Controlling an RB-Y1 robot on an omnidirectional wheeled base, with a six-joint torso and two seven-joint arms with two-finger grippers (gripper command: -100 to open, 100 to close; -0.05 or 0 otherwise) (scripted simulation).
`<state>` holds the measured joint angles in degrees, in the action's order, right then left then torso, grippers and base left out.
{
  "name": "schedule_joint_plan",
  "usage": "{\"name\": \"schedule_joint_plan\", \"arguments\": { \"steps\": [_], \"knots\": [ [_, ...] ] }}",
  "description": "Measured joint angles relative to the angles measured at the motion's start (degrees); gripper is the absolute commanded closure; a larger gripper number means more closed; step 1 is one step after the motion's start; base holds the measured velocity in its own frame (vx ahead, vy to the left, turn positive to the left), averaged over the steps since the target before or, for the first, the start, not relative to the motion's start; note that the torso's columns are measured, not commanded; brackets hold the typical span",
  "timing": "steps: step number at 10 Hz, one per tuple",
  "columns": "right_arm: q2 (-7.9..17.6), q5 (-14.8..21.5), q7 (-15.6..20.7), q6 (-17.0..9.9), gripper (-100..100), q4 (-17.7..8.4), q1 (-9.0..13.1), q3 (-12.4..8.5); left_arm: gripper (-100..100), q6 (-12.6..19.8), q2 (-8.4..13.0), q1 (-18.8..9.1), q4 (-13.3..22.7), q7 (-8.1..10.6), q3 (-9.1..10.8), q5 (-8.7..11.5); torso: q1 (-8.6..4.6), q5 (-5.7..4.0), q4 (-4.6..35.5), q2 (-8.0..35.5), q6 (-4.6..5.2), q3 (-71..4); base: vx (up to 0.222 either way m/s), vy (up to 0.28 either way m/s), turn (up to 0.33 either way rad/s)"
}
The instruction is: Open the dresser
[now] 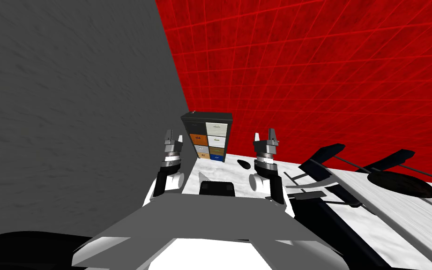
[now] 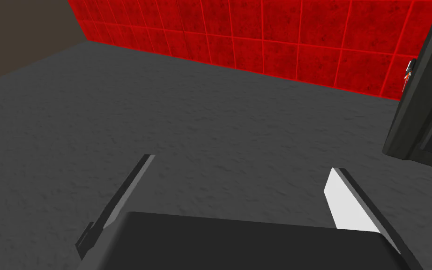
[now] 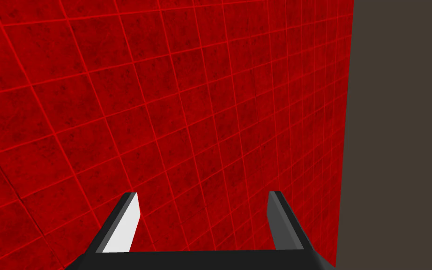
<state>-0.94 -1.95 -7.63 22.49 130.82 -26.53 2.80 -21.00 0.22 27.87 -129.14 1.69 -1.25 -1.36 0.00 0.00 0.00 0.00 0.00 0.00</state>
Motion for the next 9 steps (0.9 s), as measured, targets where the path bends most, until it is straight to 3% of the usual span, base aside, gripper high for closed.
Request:
{"name": "schedule_joint_plan", "arguments": {
  "steps": [2,9],
  "knots": [
    [0.00,0.00,0.00,0.00,0,0.00,0.00,0.00,0,0.00,0.00,0.00,0.00,0.00,0.00,0.00,0.00,0.00,6.00,5.97,0.00,-12.00,0.000,0.000,0.000],
    [0.00,0.00,0.00,0.01,0,0.02,0.00,0.00,0,-0.01,0.00,0.00,-0.02,0.00,0.00,0.00,0.00,0.00,35.37,35.39,0.00,-70.73,0.000,0.000,0.000]
  ]
}}
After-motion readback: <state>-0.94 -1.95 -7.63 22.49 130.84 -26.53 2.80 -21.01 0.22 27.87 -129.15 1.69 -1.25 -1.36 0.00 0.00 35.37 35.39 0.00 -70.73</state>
